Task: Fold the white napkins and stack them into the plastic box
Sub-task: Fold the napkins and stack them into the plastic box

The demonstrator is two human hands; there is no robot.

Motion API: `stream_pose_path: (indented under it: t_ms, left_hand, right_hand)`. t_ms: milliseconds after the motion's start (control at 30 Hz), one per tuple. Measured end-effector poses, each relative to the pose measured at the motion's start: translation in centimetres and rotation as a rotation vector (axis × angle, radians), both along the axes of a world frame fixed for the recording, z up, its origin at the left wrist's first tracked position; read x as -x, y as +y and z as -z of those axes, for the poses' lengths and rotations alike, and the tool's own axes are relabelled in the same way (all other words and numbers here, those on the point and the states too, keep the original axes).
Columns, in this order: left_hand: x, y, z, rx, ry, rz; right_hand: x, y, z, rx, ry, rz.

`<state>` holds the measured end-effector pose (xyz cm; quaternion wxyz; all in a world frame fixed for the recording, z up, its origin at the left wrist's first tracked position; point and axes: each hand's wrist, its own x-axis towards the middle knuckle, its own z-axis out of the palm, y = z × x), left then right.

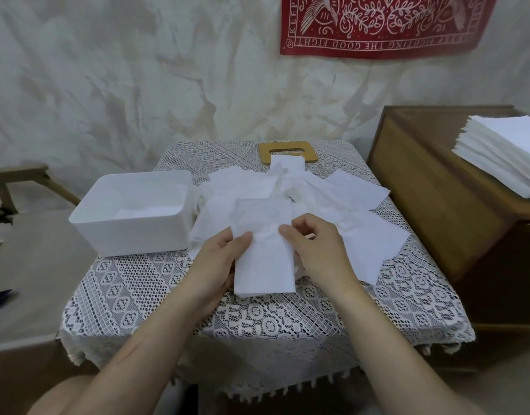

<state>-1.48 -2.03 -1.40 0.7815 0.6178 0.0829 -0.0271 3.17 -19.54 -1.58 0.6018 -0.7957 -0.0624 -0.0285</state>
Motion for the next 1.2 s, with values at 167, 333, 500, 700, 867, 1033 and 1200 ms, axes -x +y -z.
stream_pose_path:
  t_ms: [167,333,500,700,867,1033,1200]
  left_hand:
    - [0.0,0.2,-0.1,-0.011,0.004,-0.005]
    - [-0.1,0.5,0.1,-0.055,-0.012,-0.012]
    - [-0.2,0.7,0.3,-0.146,-0.036,-0.063]
    - [-0.4,1.4,0.5,-0.173,-0.041,-0.114]
    - [-0.7,1.4,0.5,-0.195,-0.029,-0.145]
    - [-0.9,1.7,0.6,-0.207,-0.008,-0.152]
    - [-1.0,1.8,0.6,-0.194,-0.003,-0.145]
  right_hand:
    - [0.3,-0.1,-0.5,-0.104,0.244,-0.112]
    - [0.8,-0.6,-0.5,-0.082,0.246,-0.254]
    - [0.5,-0.7,0.2,0.069,0.161,-0.157]
    - [-0.5,-3.8,-0.4,0.362,0.027,0.068]
    - [-1.8,-3.9,-0.3,0.479,-0.083,0.099]
    - [-2.8,-2.8,-0.1,0.658,-0.019,0.06]
    - [-3.2,-3.0,-0.4,0.591,-0.009,0.063]
